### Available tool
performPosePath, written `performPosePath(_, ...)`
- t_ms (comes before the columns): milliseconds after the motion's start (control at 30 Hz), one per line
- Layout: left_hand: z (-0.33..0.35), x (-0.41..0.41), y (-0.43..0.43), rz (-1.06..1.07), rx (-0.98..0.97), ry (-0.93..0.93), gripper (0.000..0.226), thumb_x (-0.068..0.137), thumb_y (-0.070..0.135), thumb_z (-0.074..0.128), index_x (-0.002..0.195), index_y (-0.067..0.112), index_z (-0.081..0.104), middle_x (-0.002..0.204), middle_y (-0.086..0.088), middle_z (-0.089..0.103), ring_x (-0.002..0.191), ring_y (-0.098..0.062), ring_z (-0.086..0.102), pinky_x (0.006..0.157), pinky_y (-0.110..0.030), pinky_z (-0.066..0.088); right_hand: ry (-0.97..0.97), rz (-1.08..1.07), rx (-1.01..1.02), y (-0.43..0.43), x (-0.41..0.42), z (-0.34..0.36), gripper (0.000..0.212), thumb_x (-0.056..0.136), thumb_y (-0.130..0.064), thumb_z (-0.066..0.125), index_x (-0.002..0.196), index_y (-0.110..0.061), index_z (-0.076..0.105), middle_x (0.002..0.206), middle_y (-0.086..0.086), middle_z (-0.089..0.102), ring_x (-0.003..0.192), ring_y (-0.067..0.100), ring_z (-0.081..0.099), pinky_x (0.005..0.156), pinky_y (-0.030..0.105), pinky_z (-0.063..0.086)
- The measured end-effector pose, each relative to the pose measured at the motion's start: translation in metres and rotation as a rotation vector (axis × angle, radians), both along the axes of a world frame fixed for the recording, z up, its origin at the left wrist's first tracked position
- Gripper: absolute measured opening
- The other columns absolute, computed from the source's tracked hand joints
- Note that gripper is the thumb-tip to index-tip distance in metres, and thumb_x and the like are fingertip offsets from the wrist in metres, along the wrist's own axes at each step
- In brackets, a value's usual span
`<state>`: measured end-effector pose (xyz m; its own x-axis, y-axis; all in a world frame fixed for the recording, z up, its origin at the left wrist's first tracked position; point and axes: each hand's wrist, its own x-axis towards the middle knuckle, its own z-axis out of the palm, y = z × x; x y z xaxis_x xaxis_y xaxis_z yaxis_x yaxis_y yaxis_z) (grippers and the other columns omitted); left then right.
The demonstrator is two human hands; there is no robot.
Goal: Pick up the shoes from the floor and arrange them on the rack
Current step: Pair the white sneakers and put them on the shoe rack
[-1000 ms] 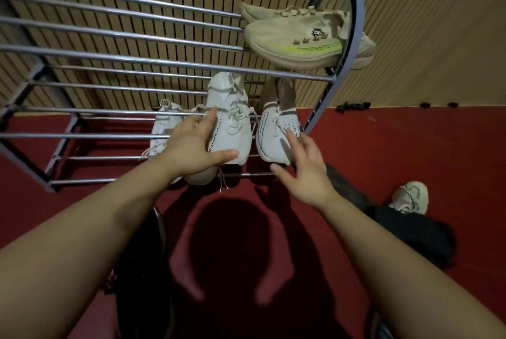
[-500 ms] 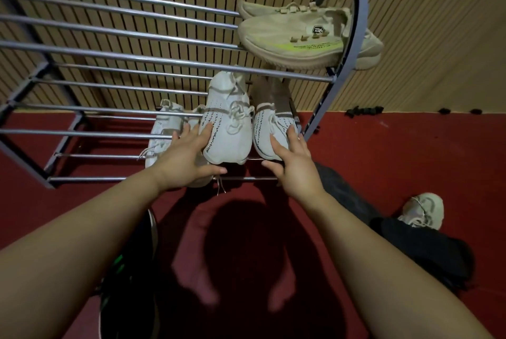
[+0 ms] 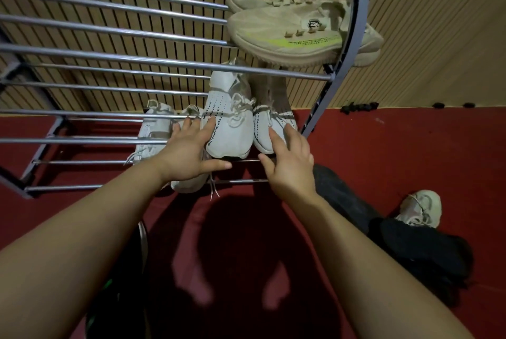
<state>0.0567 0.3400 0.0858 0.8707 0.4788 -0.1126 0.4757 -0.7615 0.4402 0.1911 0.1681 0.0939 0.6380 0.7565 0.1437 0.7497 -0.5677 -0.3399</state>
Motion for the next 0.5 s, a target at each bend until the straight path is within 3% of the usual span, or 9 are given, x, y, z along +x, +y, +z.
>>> performPosePath(133, -0.005, -0.003, 0.002, -0.013, -0.11, -0.088, 0.117, 0.052, 0.093, 0.031, 0.15, 0.035, 0.002, 0.159, -0.012, -0.008, 0.144, -0.025, -0.017, 0.117, -0.044, -0.01, 0.071, -0.081, 0.138, -0.016, -0.005, -0.008, 0.051, 0.095, -0.041, 0.048, 0.143, -0.03, 0.037, 0.153, 0.004, 0.021, 0.137, 0.023, 0.019, 0.109, 0.036, 0.019)
performPosePath(300, 0.003, 0.002, -0.004, 0.085, -0.12, -0.116, 0.105, 0.062, 0.085, 0.046, 0.149, 0.036, 0.014, 0.159, -0.012, 0.001, 0.146, -0.031, 0.009, 0.117, -0.047, 0.018, 0.237, -0.096, 0.34, -0.013, 0.003, -0.01, 0.039, 0.095, -0.02, 0.054, 0.133, -0.019, 0.053, 0.145, 0.007, 0.027, 0.128, 0.018, 0.034, 0.102, 0.019, 0.027)
performPosePath(400, 0.009, 0.005, -0.012, 0.109, -0.034, -0.075, 0.103, 0.061, 0.075, 0.037, 0.15, 0.031, 0.012, 0.158, -0.014, 0.002, 0.146, -0.03, 0.01, 0.115, -0.044, 0.021, 0.223, -0.073, 0.381, -0.012, 0.007, -0.01, 0.034, 0.094, -0.015, 0.054, 0.129, -0.015, 0.058, 0.143, 0.009, 0.031, 0.117, 0.005, 0.032, 0.097, 0.008, 0.02)
performPosePath(500, 0.009, 0.009, -0.016, 0.126, 0.022, -0.065, 0.106, 0.059, 0.078, 0.029, 0.151, 0.029, 0.01, 0.158, -0.016, 0.003, 0.145, -0.03, 0.011, 0.114, -0.047, 0.023, 0.22, -0.07, 0.381, -0.012, 0.011, -0.012, 0.033, 0.094, -0.015, 0.055, 0.127, -0.015, 0.059, 0.143, 0.007, 0.032, 0.111, -0.003, 0.027, 0.094, 0.004, 0.019)
